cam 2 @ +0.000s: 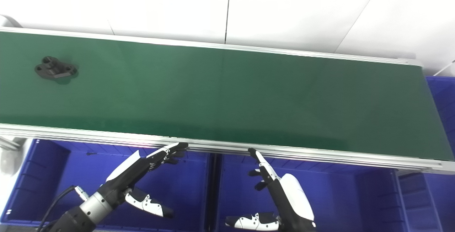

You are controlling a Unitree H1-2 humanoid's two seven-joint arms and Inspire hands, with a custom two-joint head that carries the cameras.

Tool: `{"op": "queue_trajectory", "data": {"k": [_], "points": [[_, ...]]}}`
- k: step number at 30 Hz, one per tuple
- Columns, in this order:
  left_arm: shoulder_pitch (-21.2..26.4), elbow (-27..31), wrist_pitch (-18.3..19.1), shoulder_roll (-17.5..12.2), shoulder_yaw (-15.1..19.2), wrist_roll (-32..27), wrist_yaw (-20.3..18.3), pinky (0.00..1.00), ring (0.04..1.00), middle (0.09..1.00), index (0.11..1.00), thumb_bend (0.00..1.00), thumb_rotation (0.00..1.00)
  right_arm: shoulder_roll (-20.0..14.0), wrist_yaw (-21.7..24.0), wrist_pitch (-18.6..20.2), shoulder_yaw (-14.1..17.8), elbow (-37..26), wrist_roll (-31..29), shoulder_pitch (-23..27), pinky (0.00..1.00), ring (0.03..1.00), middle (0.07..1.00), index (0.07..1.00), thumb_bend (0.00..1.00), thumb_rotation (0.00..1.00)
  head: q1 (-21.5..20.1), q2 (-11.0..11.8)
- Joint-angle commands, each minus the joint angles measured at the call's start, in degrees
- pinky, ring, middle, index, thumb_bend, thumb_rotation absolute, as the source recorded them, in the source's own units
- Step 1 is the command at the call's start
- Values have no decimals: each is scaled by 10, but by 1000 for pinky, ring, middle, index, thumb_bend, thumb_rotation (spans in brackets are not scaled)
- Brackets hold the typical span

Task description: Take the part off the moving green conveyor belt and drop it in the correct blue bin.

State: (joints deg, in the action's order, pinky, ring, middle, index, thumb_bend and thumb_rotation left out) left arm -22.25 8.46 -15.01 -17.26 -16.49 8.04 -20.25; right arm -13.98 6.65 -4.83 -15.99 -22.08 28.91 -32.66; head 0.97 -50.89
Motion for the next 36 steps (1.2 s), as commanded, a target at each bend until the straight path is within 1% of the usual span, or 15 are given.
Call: {"op": "queue_trajectory", "data": {"k": [1,3,6,12,13,15,17,20,21,22,23,27,30,31,36], "points": [[3,4,-15,-2,3,-8,4,805,865,915,913,881,280,2,7,13,3,-10,-10,-4,483,614,964,989,875,386,2,4],[3,3,-15,-3,2,-1,6,813,871,915,910,884,280,0,17,22,3,-9,-16,-2,585,756,975,988,882,382,2,4],[4,3,-13,-3,-1,2,4,834,885,919,910,882,245,0,23,26,7,-7,-28,-1,666,838,976,987,890,374,3,8],[6,4,-9,-11,-9,5,-6,868,914,948,929,892,273,-1,28,22,12,-3,-53,-2,671,834,974,988,890,363,4,9],[6,3,-9,-11,-9,1,-7,864,911,946,930,893,276,-1,28,20,13,-3,-53,-1,634,787,974,989,889,366,4,9],[6,-2,-13,-8,-9,-3,-7,863,908,941,928,891,269,-2,28,19,13,-1,-52,-2,669,818,974,989,887,367,13,18],[5,-5,-13,-5,-10,-1,-5,842,887,938,928,888,253,-3,27,19,15,2,-53,-3,649,806,971,988,895,368,33,28],[2,-9,-7,7,-18,6,-1,841,898,949,925,894,243,-12,19,-21,24,30,-86,-5,691,843,962,979,888,324,123,70],[1,-10,-5,10,-20,6,-1,831,893,953,922,892,232,-14,18,-29,27,37,-95,-6,630,774,959,979,886,306,123,70],[1,-17,-8,16,-24,7,0,828,891,954,921,891,229,-18,16,-37,30,45,-99,-6,609,751,958,979,885,299,156,90],[1,-25,-15,21,-27,9,3,802,864,954,920,888,219,-22,14,-45,33,53,-102,-6,642,786,962,982,881,299,171,100],[3,-46,-33,34,-36,25,14,873,919,951,909,896,207,-28,14,-50,36,68,-108,-4,799,934,990,999,880,313,182,122],[5,-55,-39,39,-39,34,20,887,934,952,908,911,211,-29,12,-52,33,74,-102,-2,862,958,994,1000,882,302,172,131],[5,-59,-41,39,-40,41,23,887,935,953,908,912,211,-29,10,-53,32,77,-99,-1,866,957,994,1000,882,299,154,139],[7,-77,-58,40,-41,49,31,864,917,944,905,926,205,-26,2,-73,30,97,-101,2,780,916,975,983,895,255,137,163]]}}
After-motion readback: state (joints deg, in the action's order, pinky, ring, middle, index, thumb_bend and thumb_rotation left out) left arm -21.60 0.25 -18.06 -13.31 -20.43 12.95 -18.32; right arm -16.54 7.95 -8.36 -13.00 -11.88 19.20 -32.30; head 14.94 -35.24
